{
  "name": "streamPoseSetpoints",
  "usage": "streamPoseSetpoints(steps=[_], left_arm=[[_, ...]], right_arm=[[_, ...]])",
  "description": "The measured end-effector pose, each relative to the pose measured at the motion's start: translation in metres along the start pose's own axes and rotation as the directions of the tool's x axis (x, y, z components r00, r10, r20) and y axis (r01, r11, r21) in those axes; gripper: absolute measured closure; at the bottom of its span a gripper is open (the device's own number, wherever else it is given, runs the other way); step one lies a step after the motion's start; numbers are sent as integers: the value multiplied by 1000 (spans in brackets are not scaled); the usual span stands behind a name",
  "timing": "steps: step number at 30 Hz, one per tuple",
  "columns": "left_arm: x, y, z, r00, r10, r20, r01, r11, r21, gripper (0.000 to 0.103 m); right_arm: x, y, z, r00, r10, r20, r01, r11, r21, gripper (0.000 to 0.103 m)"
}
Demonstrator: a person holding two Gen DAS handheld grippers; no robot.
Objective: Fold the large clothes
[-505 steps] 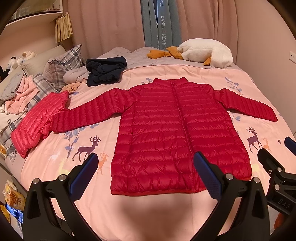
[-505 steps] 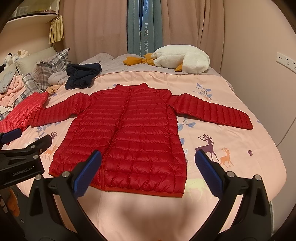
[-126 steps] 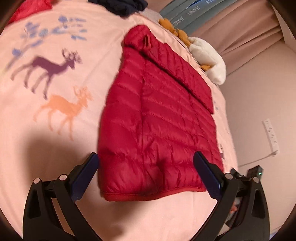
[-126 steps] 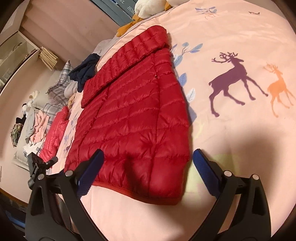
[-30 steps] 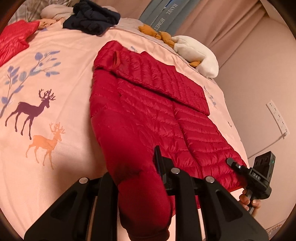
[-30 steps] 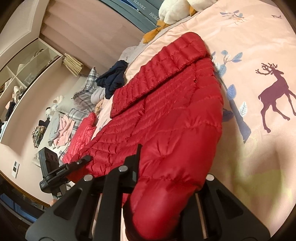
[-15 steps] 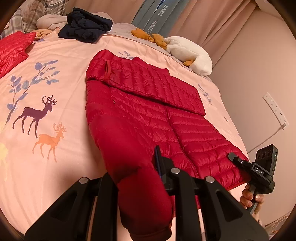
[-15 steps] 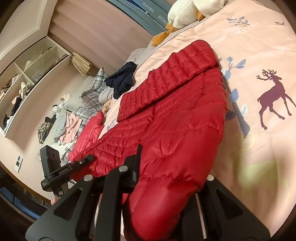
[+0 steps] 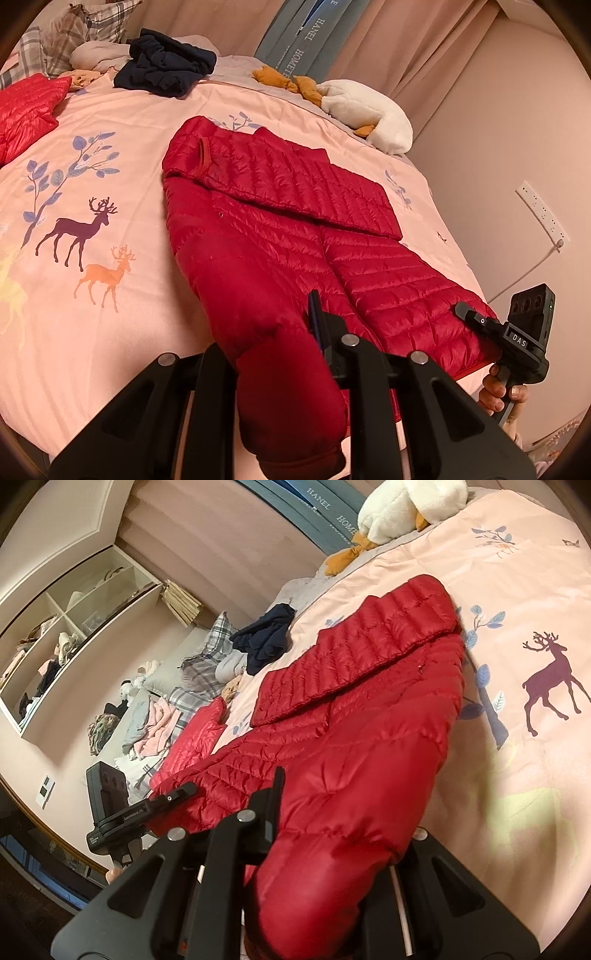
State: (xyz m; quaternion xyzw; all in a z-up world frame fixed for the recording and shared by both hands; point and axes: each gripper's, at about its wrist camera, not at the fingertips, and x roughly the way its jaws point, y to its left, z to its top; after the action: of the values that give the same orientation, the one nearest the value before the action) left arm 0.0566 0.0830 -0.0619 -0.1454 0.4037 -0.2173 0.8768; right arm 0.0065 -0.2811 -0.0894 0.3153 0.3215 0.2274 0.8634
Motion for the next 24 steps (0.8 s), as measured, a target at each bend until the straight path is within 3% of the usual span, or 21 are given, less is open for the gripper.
streamPoseSetpoints(steps=[24], left_arm=[[-37, -21, -5, 997, -15, 73, 9, 997, 73, 85]], right_arm=[[-27, 19, 7, 996, 84, 20, -83, 995, -55, 90]])
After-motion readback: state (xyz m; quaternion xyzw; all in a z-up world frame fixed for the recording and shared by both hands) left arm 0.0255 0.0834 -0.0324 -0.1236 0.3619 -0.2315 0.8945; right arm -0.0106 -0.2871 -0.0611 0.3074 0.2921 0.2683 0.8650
